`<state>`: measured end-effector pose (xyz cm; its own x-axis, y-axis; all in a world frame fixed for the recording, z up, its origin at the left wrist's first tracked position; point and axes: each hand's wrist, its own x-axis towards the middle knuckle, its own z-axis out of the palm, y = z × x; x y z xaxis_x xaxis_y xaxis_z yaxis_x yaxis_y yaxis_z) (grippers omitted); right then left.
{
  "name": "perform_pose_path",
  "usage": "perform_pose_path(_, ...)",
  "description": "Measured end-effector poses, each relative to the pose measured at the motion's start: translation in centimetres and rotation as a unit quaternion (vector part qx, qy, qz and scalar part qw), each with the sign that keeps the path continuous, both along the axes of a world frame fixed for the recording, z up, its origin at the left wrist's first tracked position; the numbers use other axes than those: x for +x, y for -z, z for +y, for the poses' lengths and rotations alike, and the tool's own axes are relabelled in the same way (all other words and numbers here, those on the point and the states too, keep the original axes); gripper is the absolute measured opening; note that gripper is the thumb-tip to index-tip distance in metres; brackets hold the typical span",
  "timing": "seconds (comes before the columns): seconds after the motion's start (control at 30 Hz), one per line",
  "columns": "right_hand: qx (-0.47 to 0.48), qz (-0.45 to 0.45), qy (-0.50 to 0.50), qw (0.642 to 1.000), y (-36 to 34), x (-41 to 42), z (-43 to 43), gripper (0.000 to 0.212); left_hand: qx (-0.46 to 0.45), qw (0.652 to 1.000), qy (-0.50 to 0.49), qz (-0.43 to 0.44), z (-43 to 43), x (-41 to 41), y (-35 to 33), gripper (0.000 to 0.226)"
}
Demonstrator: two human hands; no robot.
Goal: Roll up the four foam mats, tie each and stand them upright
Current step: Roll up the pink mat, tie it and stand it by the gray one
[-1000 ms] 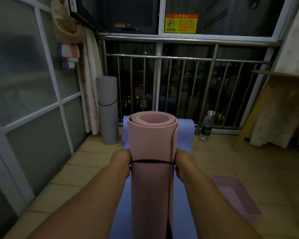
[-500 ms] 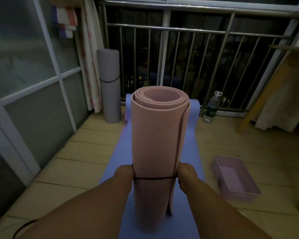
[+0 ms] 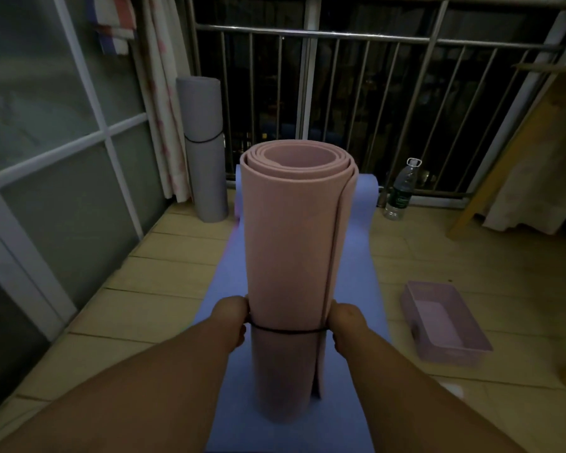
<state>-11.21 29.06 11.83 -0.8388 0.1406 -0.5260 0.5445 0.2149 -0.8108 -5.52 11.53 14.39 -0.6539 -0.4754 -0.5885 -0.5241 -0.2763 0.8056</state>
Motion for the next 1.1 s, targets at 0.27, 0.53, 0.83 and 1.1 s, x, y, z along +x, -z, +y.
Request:
perform_pose_path(0.27,0.065,0.002,-0.035,0.997,-1.3,-1.0,0.6,0.041,-0.052,0.996,0.067,0.005,-1.6,-0.2,-0.6,0.037)
perform_pose_path(0.53,0.058,0.068,-0.016,0.996,-1.1,-0.5,1.4,0.029,0.053,0.988,0.144,0.010,-2.2,1.3,-1.3,0.029)
perform_pose_path(0.83,-0.074,0.161,-0.074,0.981,-4.9,0.2,0.8,0.046,-0.043,0.973,0.197,0.115,-2.7,0.5,-5.0,0.050)
perform_pose_path(1.1,-0.173,0.159,-0.204,0.950,-6.0,1.9,1.2,0.096,-0.024,0.936,0.311,0.164,-2.3,1.7,-7.0,0.083)
